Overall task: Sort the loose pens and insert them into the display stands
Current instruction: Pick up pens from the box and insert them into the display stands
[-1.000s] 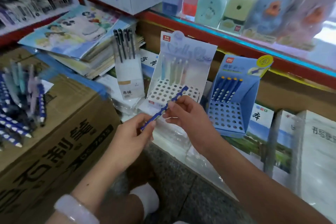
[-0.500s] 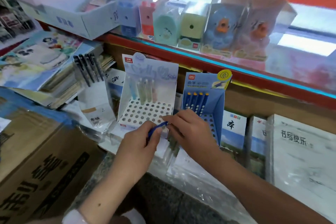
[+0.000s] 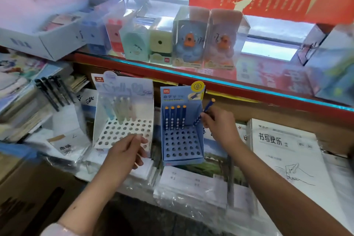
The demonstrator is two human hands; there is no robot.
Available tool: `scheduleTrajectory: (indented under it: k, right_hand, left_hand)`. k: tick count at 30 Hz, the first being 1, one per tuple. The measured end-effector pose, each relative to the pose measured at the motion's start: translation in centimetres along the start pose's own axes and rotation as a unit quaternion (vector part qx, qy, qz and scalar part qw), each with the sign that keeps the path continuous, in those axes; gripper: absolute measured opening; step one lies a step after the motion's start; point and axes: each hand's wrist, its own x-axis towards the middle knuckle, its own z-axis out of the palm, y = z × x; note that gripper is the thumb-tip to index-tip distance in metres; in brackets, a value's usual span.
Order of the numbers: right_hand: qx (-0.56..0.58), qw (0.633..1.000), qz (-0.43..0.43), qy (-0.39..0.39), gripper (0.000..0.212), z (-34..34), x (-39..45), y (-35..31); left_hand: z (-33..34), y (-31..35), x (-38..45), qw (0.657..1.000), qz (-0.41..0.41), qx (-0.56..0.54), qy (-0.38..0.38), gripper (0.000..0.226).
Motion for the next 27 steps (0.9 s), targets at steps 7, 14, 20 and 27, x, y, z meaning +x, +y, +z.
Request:
scheduleTrajectory:
  k: [7, 14, 20, 27]
  right_hand:
    - [-0.066, 0.995, -0.016, -0.078, 0.026, 2.0, 1.9, -1.4]
    - [-0.045, 0.999, -0.020, -0.023, 0.022, 1.4, 2.3, -2.0]
    - [-0.058, 0.998, -0.003, -0.038, 0.026, 1.9, 2.6, -3.0]
    - [-0.040, 0.999, -0.008, -0.022, 0.023, 2.9, 2.4, -3.8]
  left_hand:
    - [-0.7, 0.0, -0.1, 0.999, -0.024, -0.037, 0.016, 0.036]
    - [-0.2, 0.7, -0.3, 0.999, -0.011, -0.053, 0.006, 0.036]
    - [-0.4, 0.6, -0.5, 0.999, 0.004, -0.041, 0.002, 0.035]
    - [-0.3, 0.4, -0.4, 0.999, 0.013, -0.031, -0.006, 0.034]
